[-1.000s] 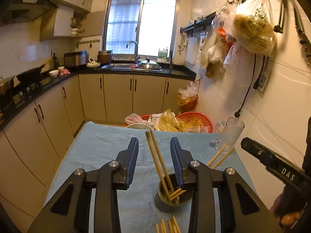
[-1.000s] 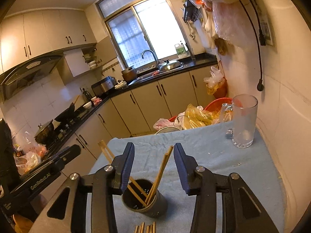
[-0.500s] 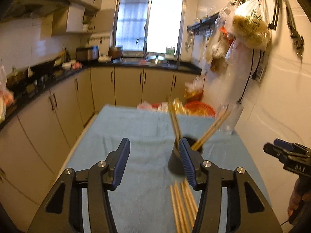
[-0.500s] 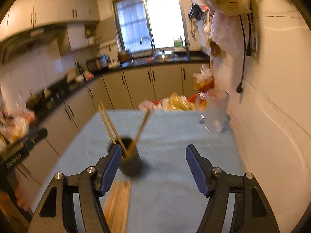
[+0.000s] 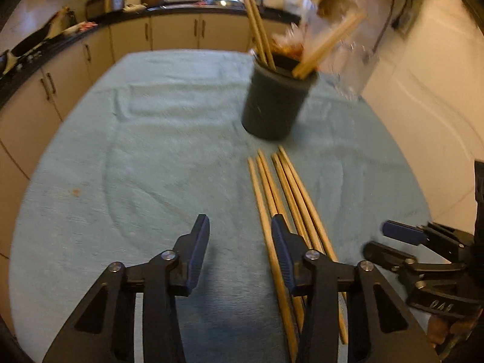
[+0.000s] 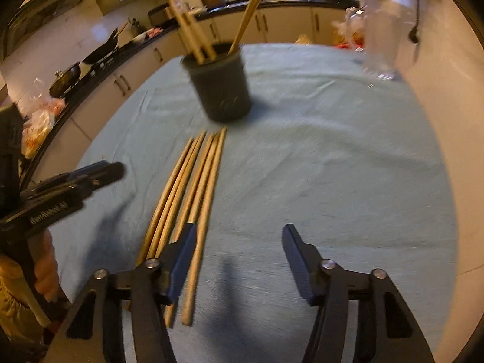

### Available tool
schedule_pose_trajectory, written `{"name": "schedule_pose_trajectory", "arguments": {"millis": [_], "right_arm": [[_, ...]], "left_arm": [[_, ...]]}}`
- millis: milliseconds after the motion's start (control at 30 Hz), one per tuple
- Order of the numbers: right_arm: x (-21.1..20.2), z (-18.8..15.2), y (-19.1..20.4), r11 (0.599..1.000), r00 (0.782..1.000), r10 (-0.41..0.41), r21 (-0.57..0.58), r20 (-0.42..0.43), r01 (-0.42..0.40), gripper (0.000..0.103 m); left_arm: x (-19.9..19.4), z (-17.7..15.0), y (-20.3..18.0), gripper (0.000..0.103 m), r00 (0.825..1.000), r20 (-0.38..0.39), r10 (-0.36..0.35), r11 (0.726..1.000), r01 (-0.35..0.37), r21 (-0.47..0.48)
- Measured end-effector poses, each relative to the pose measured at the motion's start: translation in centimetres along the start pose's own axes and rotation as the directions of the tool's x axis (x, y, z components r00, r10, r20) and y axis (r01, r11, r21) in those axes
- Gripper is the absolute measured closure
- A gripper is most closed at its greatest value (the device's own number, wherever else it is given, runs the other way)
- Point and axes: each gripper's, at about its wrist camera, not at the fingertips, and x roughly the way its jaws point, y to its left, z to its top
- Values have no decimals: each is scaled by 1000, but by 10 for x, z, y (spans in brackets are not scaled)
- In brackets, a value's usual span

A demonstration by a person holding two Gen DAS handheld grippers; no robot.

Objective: Organize utensils
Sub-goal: 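Grasp a chopstick with the left tool while the right tool grasps another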

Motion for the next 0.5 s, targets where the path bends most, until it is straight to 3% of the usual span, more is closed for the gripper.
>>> {"name": "schedule_pose_trajectory", "arguments": {"millis": [233, 500], "right_arm": [[30, -3, 14, 997, 999, -46, -64, -14, 45, 49], [36, -2, 24, 993, 998, -68, -98, 17, 69, 49]], "left_arm": [[30, -7, -17, 77, 998, -58, 12, 998, -8, 67], [34, -8, -24, 83, 999, -35, 41, 994, -38, 105]]}}
